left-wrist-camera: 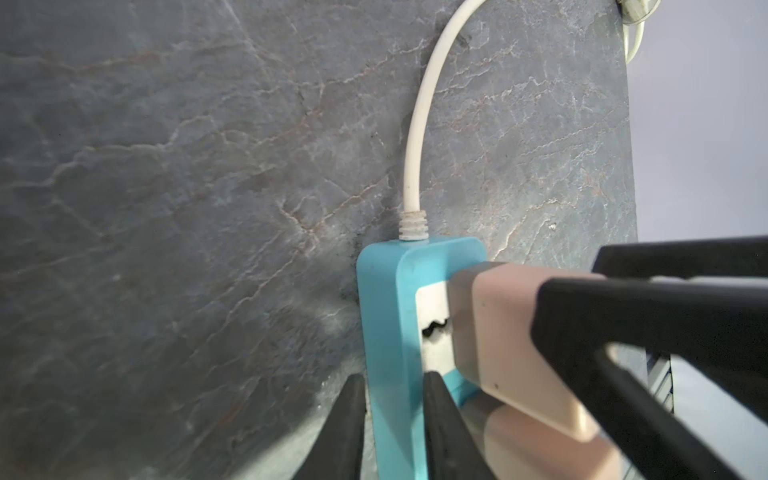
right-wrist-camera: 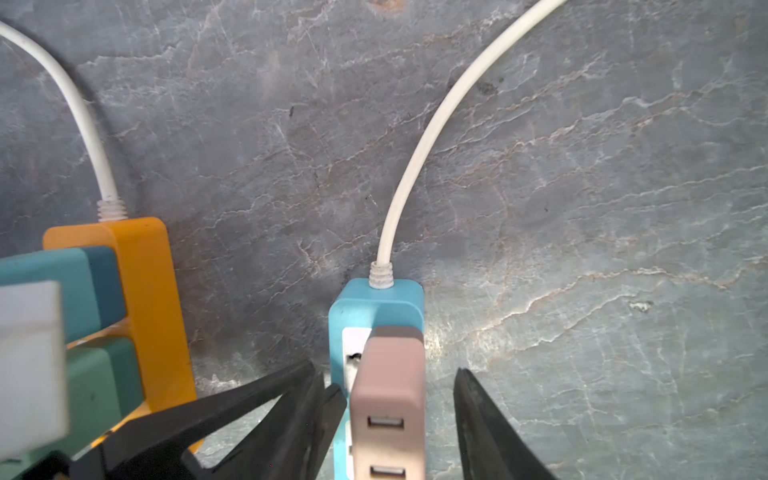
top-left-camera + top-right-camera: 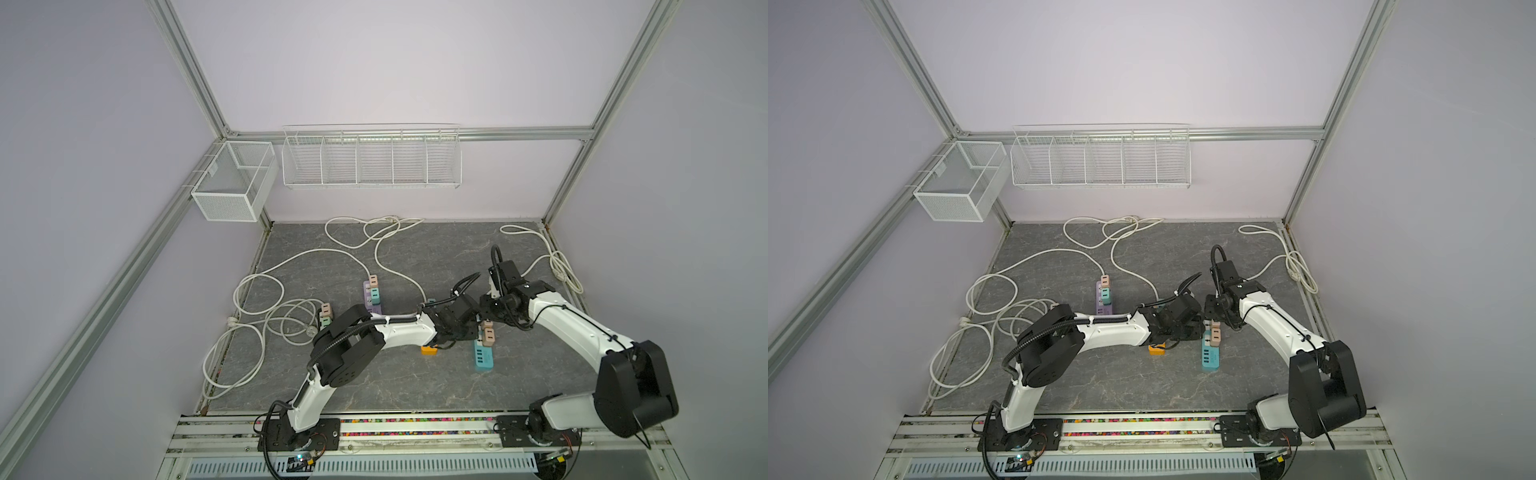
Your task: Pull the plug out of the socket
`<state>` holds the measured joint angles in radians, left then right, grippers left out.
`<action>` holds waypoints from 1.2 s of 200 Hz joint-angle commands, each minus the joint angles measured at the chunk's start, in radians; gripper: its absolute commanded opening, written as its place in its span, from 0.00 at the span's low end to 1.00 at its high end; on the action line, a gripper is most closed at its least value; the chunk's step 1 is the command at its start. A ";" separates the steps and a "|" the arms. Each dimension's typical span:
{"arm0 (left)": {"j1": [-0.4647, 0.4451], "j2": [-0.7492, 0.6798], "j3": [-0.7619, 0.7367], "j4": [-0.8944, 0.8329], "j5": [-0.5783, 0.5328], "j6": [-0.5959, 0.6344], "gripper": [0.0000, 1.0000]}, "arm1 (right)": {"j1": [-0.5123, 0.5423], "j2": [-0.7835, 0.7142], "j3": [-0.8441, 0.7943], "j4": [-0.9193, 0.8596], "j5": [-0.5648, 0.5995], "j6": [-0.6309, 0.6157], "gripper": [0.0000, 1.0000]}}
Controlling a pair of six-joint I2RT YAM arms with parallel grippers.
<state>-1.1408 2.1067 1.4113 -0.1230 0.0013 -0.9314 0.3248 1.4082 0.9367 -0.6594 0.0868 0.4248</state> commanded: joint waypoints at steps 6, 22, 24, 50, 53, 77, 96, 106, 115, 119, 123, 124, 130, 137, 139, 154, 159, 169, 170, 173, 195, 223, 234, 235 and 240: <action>-0.001 0.036 0.020 0.013 -0.001 -0.017 0.26 | -0.004 0.013 -0.012 0.018 -0.008 -0.011 0.51; -0.002 0.041 0.014 0.024 0.008 -0.025 0.25 | -0.005 0.019 -0.017 0.018 -0.004 -0.014 0.49; -0.002 0.041 0.012 0.026 0.010 -0.025 0.25 | -0.005 0.020 -0.018 0.017 -0.004 -0.014 0.49; -0.001 0.039 -0.002 0.025 -0.001 -0.026 0.24 | -0.005 0.023 -0.033 0.027 -0.027 -0.023 0.46; -0.001 0.039 -0.004 0.023 -0.003 -0.025 0.24 | -0.005 0.022 -0.035 0.029 -0.030 -0.023 0.46; -0.003 0.039 -0.019 0.024 -0.002 -0.027 0.23 | -0.004 0.018 -0.051 0.034 -0.030 -0.026 0.45; -0.003 0.039 -0.037 0.030 -0.001 -0.033 0.22 | -0.005 0.018 -0.052 0.036 -0.027 -0.023 0.44; -0.003 0.039 -0.043 0.031 -0.004 -0.035 0.22 | -0.004 0.018 -0.072 0.039 -0.029 -0.021 0.44; -0.003 0.040 -0.046 0.032 -0.004 -0.039 0.22 | -0.001 0.019 -0.083 0.039 -0.027 -0.018 0.43; -0.004 0.041 -0.046 0.031 -0.002 -0.042 0.21 | 0.001 0.021 -0.082 0.037 -0.022 -0.018 0.42; -0.004 0.042 -0.046 0.032 -0.001 -0.044 0.21 | 0.004 0.022 -0.081 0.034 -0.016 -0.017 0.41; -0.004 0.043 -0.046 0.032 -0.001 -0.044 0.21 | 0.004 0.022 -0.080 0.034 -0.014 -0.018 0.41; -0.005 0.044 -0.046 0.033 0.000 -0.045 0.21 | 0.009 0.024 -0.077 0.031 -0.008 -0.018 0.40; -0.007 0.045 -0.047 0.033 -0.001 -0.049 0.20 | 0.013 0.029 -0.075 0.031 -0.004 -0.018 0.40; -0.007 0.047 -0.047 0.034 -0.002 -0.049 0.20 | 0.014 0.029 -0.075 0.031 -0.003 -0.018 0.40; -0.009 0.049 -0.044 0.035 -0.001 -0.052 0.20 | 0.019 0.035 -0.072 0.027 -0.001 -0.020 0.38; -0.009 0.051 -0.043 0.033 0.000 -0.050 0.19 | 0.020 0.037 -0.070 0.026 0.003 -0.021 0.37; -0.011 0.053 -0.041 0.028 -0.002 -0.050 0.19 | 0.021 0.038 -0.066 0.021 0.009 -0.022 0.36; -0.011 0.053 -0.041 0.027 -0.002 -0.051 0.19 | 0.020 0.038 -0.065 0.021 0.010 -0.022 0.36; -0.011 0.053 -0.041 0.025 -0.004 -0.050 0.18 | 0.021 0.037 -0.065 0.021 0.011 -0.021 0.35; -0.013 0.050 -0.049 0.006 -0.019 -0.054 0.17 | 0.022 0.035 -0.065 0.023 0.001 -0.028 0.33; -0.013 0.046 -0.071 0.005 -0.025 -0.057 0.15 | 0.022 0.039 -0.042 0.011 0.011 -0.043 0.30; -0.013 0.051 -0.072 0.012 -0.012 -0.057 0.14 | 0.023 0.043 -0.029 0.010 0.012 -0.034 0.28; -0.014 0.052 -0.071 0.013 -0.011 -0.057 0.14 | 0.024 0.043 -0.029 0.009 0.012 -0.033 0.28; -0.014 0.056 -0.069 0.013 -0.007 -0.057 0.14 | 0.027 0.043 -0.029 0.012 0.009 -0.025 0.28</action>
<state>-1.1450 2.1162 1.3823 -0.0330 -0.0067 -0.9733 0.3431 1.4380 0.8795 -0.6289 0.0883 0.4000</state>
